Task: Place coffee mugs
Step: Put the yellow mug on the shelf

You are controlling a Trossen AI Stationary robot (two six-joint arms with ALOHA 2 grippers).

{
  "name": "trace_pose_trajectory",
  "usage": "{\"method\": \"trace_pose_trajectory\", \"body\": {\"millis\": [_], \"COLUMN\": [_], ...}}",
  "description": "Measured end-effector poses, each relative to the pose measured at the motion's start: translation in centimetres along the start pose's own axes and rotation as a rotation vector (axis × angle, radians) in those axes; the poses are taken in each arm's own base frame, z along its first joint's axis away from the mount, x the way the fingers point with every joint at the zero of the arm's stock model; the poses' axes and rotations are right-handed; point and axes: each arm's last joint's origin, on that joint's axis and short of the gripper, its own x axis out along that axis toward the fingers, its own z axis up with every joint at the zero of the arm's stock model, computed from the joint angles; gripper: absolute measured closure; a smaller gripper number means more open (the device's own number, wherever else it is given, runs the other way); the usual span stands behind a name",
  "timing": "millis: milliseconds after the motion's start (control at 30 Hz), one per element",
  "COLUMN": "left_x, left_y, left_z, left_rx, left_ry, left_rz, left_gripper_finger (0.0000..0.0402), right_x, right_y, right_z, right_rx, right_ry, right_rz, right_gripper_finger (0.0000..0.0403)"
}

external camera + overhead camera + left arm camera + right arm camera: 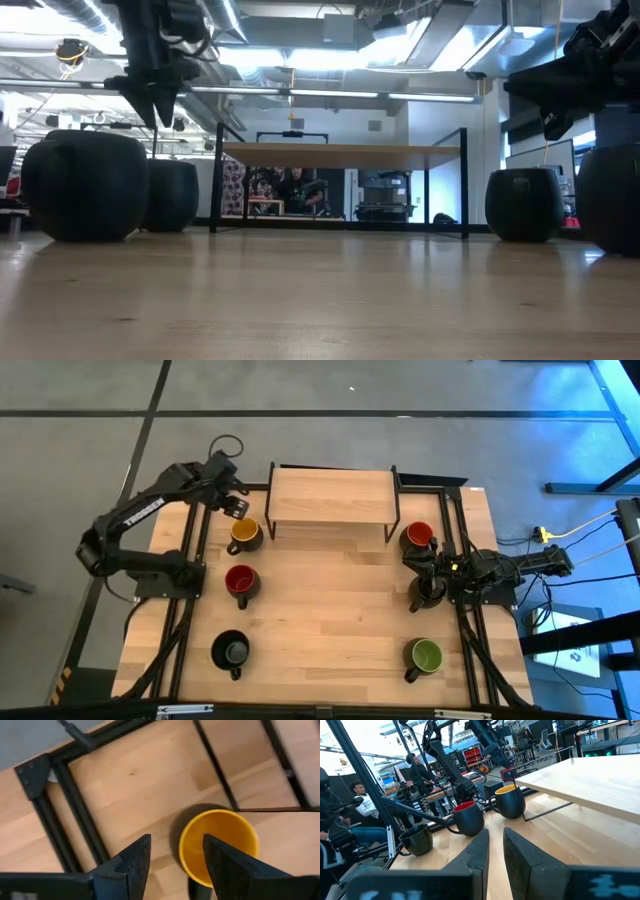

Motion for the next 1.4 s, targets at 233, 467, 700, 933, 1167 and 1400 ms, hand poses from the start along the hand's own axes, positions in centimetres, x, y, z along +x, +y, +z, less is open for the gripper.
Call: {"method": "trace_pose_trajectory", "body": {"millis": [233, 467, 700, 933, 1167, 1400], "left_x": [2.1, 3.7, 6.5, 8.0, 8.3, 8.4], "left_y": [-0.8, -0.7, -0.6, -0.4, -0.4, -0.3], "left_z": [0.6, 0.7, -1.1, -2.0, -2.2, -2.2], "left_rx": [-0.007, -0.014, -0.038, -0.062, -0.061, -0.049], "left_ry": [0.125, 0.187, 0.252, 0.259, 0.251, 0.249], "left_rz": [-0.043, 0.008, -0.019, 0.008, 0.004, 0.024], "left_gripper_finger": [0.0226, 0.0226, 0.0226, 0.0228, 0.0274, 0.0376], "right_x": [0.0, 0.0, 0.0, 0.0, 0.0, 0.0], "right_y": [0.0, 0.0, 0.0, 0.0, -0.1, -0.1], "right_z": [0.0, 0.0, 0.0, 0.0, 0.1, 0.1], "right_rx": [0.000, 0.000, -0.001, -0.001, 0.000, 0.000], "right_ry": [-0.003, -0.004, -0.004, -0.004, -0.015, -0.018], "right_rz": [-0.006, -0.010, -0.010, -0.010, -0.033, -0.041], "right_gripper_finger": [0.0358, 0.0358, 0.0358, 0.0358, 0.0358, 0.0358]}}
